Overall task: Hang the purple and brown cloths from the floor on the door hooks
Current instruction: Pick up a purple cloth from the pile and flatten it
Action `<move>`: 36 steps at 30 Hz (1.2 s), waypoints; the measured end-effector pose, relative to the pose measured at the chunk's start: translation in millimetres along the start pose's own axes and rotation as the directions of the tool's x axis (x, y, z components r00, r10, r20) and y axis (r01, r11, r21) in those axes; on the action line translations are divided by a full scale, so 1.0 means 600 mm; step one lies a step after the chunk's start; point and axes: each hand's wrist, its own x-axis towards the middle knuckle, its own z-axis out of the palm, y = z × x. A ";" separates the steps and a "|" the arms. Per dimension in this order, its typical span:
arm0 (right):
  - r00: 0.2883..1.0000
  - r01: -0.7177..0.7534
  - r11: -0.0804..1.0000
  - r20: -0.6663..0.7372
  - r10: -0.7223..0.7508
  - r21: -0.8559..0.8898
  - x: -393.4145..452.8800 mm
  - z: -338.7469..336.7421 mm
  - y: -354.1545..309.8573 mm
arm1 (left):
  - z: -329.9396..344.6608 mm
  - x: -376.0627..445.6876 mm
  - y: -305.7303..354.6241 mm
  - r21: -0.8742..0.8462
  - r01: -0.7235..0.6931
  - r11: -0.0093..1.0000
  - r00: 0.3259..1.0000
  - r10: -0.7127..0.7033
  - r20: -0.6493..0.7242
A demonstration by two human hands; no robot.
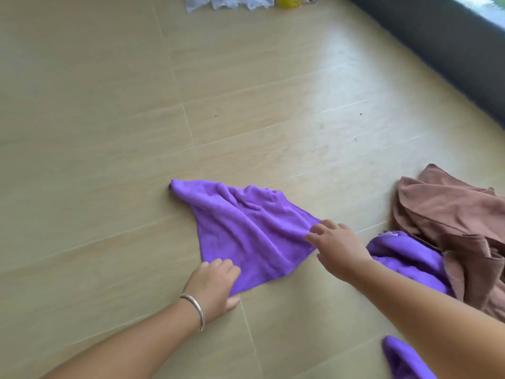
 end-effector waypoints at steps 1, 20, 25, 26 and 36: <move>1.000 0.017 1.000 0.008 -0.017 -0.024 0.004 0.008 0.001 | 0.011 0.003 0.008 0.000 0.035 0.999 0.999 -0.035 0.020; 0.966 -0.027 0.959 -0.241 0.098 0.282 -0.055 -0.039 -0.045 | -0.104 -0.040 -0.033 -0.540 0.430 0.723 0.755 -0.616 -0.223; 0.952 -0.040 0.929 -0.270 0.148 0.367 -0.113 -0.214 -0.059 | -0.268 -0.107 -0.069 -0.593 0.313 0.742 0.762 -0.569 -0.310; 0.946 -0.048 0.918 -0.277 0.168 0.394 -0.121 -0.256 -0.062 | -0.303 -0.121 -0.079 -0.599 0.300 0.743 0.770 -0.559 -0.308; 0.943 -0.137 0.869 -0.206 0.262 0.476 -0.161 -0.642 -0.080 | -0.635 -0.248 -0.183 -0.685 0.341 0.644 0.784 -0.597 -0.171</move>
